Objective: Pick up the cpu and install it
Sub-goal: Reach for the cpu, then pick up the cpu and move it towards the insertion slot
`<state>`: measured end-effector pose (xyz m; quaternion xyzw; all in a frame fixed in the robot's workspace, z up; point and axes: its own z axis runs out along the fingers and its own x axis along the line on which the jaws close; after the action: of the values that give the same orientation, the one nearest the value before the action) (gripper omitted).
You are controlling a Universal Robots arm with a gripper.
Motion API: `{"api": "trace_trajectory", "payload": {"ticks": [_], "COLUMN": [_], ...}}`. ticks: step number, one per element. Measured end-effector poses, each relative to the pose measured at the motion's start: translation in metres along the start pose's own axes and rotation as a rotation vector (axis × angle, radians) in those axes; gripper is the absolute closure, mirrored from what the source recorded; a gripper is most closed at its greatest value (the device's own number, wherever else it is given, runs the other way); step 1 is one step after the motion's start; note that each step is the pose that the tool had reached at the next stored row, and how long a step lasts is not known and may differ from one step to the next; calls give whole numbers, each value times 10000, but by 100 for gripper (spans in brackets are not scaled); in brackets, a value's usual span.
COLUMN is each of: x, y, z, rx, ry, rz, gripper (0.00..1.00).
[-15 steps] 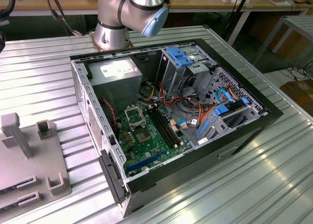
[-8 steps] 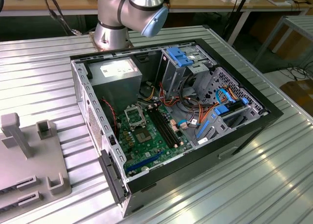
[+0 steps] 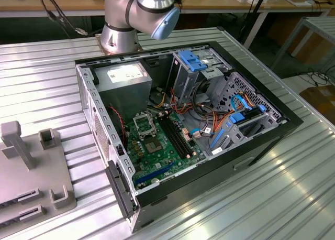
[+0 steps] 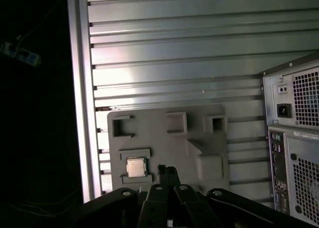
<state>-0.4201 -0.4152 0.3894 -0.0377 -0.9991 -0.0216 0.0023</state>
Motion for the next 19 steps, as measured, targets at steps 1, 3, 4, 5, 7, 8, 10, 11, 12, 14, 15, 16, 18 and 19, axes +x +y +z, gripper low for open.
{"api": "trace_trajectory", "payload": {"ticks": [1,3,4,5,7,8,10,11,12,14,15,16,18,19], "x": [23,87,121,148,246,280,311,312,312,313,313,314,313,314], "y": [-11,-42,-57,-69,-111,-125,-140,-141,-140,-140,-140,-140,-140,-140], "z": [1,4,6,7,12,15,16,17,17,17,17,17,17,17], "rx": [-1,-1,-1,0,-1,-1,0,-1,-1,-1,-1,-1,-1,0], "ry": [-1,0,0,-1,1,2,4,3,3,3,4,3,3,3], "rz": [1,0,0,0,0,0,-1,-2,-2,-1,-2,-3,-3,-3], "gripper": [89,89,89,89,89,89,89,89,89,89,89,89,89,89]}}
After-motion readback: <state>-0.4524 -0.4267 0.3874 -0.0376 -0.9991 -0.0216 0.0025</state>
